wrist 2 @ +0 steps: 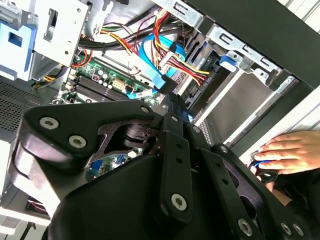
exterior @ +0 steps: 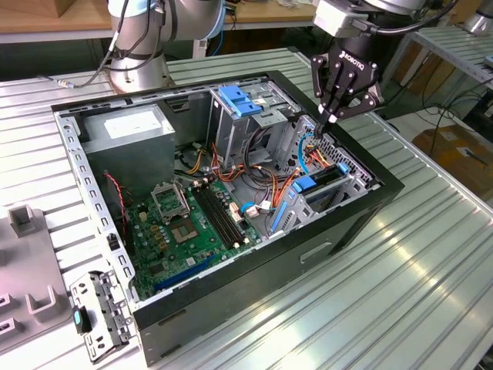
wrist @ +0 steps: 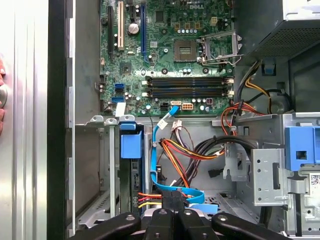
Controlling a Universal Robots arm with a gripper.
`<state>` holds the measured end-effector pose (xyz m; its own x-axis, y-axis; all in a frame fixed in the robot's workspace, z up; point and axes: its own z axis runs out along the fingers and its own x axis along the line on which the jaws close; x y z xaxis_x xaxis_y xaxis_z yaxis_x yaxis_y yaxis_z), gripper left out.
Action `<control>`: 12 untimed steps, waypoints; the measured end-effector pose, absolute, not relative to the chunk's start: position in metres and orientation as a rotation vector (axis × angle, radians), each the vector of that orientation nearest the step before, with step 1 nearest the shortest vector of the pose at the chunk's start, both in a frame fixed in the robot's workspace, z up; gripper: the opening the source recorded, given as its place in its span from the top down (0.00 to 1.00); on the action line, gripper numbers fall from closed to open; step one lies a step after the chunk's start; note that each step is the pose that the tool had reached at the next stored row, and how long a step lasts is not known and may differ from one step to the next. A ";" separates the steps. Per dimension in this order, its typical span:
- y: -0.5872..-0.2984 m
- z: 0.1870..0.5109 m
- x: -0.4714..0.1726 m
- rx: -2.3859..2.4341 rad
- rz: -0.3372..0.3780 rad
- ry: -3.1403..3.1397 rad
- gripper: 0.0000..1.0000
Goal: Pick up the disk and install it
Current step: 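Insert the second disk wire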
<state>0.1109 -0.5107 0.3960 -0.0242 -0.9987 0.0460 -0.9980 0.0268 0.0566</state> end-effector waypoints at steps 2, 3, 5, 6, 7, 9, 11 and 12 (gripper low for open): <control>-0.511 0.396 0.111 2.142 -0.013 -2.198 0.89; -0.510 0.396 0.111 2.142 -0.013 -2.198 0.89; -0.510 0.396 0.111 2.142 -0.013 -2.198 0.89; -0.510 0.396 0.111 2.142 -0.013 -2.197 0.89; -0.510 0.396 0.111 2.142 -0.013 -2.197 0.89; -0.510 0.396 0.111 2.142 -0.013 -2.197 0.89; -0.506 0.396 0.111 2.128 0.013 -2.185 0.89; -0.503 0.396 0.111 2.119 0.031 -2.176 0.89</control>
